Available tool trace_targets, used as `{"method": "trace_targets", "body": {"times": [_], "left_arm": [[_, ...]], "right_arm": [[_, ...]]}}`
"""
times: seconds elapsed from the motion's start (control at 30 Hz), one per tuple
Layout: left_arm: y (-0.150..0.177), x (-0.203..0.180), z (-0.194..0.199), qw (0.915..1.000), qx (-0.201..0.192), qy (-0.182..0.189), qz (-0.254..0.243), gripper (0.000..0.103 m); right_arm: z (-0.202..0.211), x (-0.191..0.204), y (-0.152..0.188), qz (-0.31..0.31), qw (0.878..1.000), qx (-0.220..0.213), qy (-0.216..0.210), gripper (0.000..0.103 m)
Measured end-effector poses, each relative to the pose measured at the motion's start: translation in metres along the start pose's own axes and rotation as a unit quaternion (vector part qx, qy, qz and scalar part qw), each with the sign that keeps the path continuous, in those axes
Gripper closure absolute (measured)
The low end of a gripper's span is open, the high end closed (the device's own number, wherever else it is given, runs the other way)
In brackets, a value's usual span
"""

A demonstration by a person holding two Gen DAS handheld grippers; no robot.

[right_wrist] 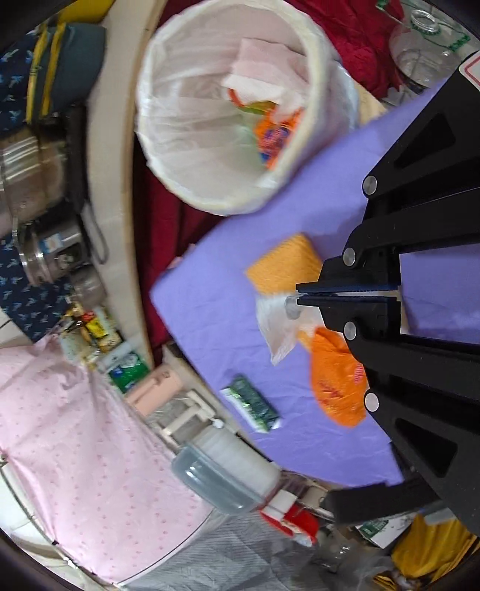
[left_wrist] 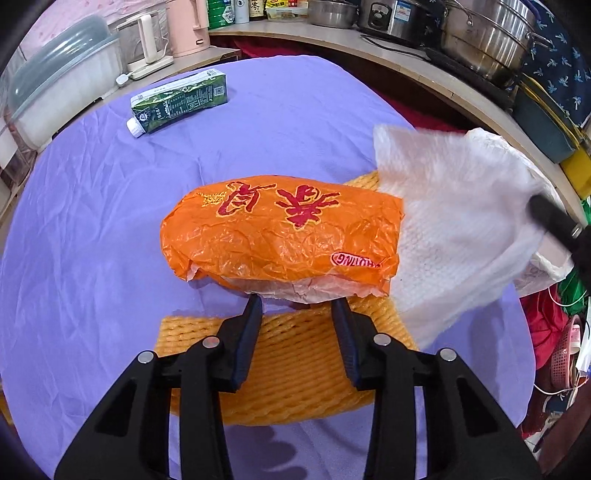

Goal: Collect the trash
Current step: 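Carry the white foam net over the bin with the right tool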

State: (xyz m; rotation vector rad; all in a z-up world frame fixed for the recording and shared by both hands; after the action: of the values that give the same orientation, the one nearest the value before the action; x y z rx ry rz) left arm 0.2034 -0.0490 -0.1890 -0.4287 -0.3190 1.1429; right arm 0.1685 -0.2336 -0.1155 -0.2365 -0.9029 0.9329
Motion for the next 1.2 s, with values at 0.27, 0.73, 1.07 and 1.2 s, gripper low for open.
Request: {"method": "trace_targets", "body": {"times": [0.27,0.73,1.07,1.2], "left_arm": [[0.001,0.0,0.001,1.0,0.003,-0.005,0.002,0.066],[0.021,-0.003,0.043,0.9996,-0.011,0.027,-0.004,0.037],[0.052,-0.013,0.028,0.9992,0.019,0.015,-0.031,0.048],[0.055,-0.013,0.033,0.9992,0.014,0.017,-0.035,0.062]], "right_arm": [[0.061,-0.007,-0.06,-0.022,0.995,-0.094,-0.007,0.101],[0.089,-0.006,-0.053,-0.013,0.995,-0.097,-0.01,0.101],[0.087,0.002,-0.026,-0.007,0.997,-0.074,-0.015,0.101],[0.089,0.002,-0.02,-0.009,0.997,-0.072,-0.015,0.101]]}}
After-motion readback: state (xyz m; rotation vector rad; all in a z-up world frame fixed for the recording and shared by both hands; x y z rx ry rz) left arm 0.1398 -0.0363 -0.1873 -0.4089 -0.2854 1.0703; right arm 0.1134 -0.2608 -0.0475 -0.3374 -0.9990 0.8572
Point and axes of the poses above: each gripper's, at about its wrist camera, not at the fingertips, and z roughly against the way its jaws point, x to its left, y to its underside, the point moved 9 cm from there along -z, roughly the way its jaws point, and after that the axes turned 10 degrees about -z, right-handed, at the moved point
